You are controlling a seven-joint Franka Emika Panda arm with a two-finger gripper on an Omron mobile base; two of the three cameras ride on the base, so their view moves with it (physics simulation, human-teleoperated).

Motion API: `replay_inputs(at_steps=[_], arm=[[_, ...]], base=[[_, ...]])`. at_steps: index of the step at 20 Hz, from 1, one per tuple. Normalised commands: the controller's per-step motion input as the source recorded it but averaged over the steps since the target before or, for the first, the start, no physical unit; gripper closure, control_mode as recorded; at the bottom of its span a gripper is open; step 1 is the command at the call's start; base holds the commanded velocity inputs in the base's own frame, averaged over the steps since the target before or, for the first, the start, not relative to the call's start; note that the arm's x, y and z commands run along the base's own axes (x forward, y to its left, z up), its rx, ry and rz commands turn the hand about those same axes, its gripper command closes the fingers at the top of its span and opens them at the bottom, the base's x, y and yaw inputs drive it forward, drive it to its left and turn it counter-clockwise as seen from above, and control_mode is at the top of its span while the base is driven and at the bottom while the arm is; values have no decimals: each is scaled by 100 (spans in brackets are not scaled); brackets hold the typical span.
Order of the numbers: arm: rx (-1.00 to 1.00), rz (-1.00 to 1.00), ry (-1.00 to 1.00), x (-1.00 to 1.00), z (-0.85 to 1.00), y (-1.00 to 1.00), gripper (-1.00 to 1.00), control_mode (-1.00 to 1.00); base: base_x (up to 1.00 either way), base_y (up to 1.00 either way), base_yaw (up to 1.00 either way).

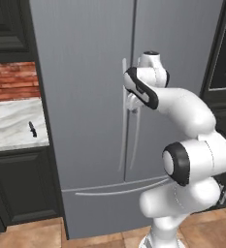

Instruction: Retrieve the butter from the fridge and place it on a plate on the dining table. Then retrieve the butter knife by the fridge and place it near the plate.

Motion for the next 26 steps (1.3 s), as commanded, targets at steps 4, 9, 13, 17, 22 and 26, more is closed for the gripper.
replay_inputs(at_steps=[4, 9, 13, 17, 22, 26], arm=[[-6, -11, -60, 43, -72, 11, -100, -100], [5, -21, -23, 51, -40, -41, -100, -100], [5, -16, -41, 14, -21, -42, -100, -100], [3, -15, -29, 64, -51, -35, 100, -100], [12, -11, -5, 25, -21, -49, 100, -100], [20, -14, 0, -71, 18, -69, 100, -100]], base=[[0, 0, 0], [0, 0, 0], [0, 0, 0], [0, 0, 0], [0, 0, 0], [0, 0, 0]])
